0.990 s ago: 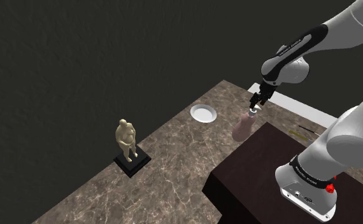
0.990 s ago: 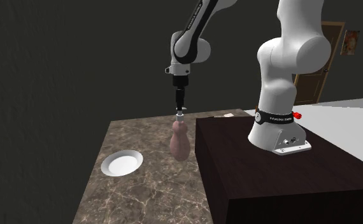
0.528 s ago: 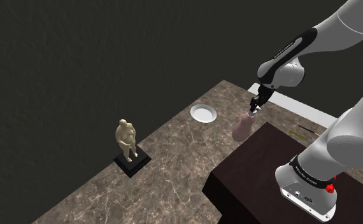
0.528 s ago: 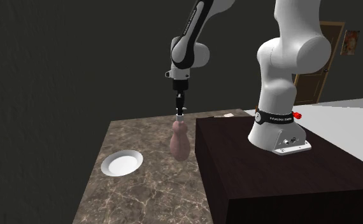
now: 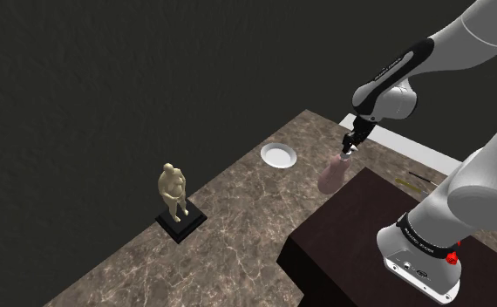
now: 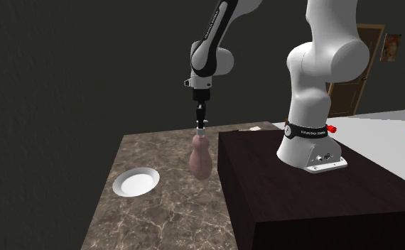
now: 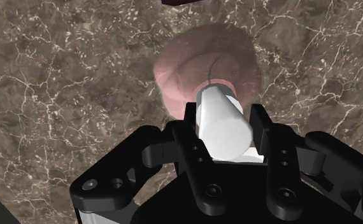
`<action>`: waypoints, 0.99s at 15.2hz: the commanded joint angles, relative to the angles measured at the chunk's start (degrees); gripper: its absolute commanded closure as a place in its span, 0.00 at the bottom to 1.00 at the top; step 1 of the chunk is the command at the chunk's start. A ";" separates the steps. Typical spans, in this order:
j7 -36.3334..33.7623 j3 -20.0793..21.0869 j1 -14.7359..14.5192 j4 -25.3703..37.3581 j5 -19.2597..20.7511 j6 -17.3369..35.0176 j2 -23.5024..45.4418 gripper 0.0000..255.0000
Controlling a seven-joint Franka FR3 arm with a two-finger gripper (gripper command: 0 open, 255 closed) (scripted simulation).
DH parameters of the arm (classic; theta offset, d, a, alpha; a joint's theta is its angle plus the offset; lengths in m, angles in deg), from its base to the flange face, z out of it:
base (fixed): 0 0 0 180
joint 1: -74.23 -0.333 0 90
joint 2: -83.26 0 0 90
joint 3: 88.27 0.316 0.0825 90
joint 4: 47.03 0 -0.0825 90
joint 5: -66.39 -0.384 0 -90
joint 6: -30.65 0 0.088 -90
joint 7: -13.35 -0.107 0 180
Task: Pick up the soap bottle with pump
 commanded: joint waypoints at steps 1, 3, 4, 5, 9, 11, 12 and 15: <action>-1.27 -0.37 -0.04 -0.14 1.68 -0.79 -1.11 1.00; -3.60 -0.90 0.05 -0.22 4.83 -2.46 -3.34 1.00; -4.66 -1.03 0.19 -0.22 6.26 -3.34 -4.44 1.00; -5.66 -1.09 0.38 -0.20 7.60 -4.23 -5.51 1.00; -8.97 -0.80 1.39 0.09 11.98 -7.97 -9.60 1.00; -10.27 -0.49 1.90 0.35 13.65 -9.90 -11.51 1.00; -10.85 -0.29 2.17 0.51 14.38 -10.87 -12.43 1.00; -12.32 0.31 2.88 1.07 16.18 -13.80 -15.05 1.00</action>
